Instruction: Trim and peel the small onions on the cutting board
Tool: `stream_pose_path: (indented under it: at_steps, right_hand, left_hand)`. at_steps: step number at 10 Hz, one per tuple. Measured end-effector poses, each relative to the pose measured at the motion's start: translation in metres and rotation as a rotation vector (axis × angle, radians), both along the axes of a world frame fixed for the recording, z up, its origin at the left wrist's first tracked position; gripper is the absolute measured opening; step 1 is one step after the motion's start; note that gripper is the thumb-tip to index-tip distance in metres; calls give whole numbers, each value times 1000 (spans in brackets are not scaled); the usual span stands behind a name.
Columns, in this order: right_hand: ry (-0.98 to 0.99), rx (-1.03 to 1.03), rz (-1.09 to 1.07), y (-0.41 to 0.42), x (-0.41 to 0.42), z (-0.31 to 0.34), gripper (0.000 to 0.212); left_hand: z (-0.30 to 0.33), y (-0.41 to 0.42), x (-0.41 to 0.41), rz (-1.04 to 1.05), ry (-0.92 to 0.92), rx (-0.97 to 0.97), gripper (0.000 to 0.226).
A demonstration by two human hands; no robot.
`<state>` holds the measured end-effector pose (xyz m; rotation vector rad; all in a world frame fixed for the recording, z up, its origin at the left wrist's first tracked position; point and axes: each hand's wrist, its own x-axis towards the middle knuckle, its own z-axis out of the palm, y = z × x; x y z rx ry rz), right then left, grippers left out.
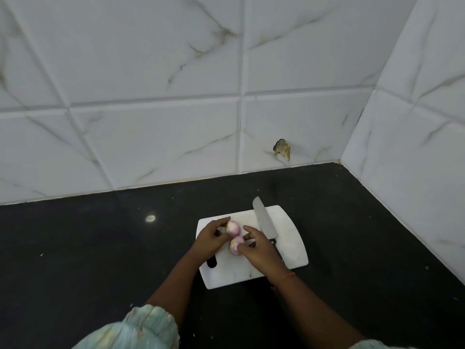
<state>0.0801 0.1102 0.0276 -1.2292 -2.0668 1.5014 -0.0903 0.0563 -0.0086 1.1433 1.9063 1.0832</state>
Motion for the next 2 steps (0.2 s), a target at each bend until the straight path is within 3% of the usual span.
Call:
stream_pose_path:
  at_steps: [2]
  right_hand:
    - [-54,-15,38,2,1,1,57]
  left_hand:
    - [10,-2,-1,-8,-10,-54,47]
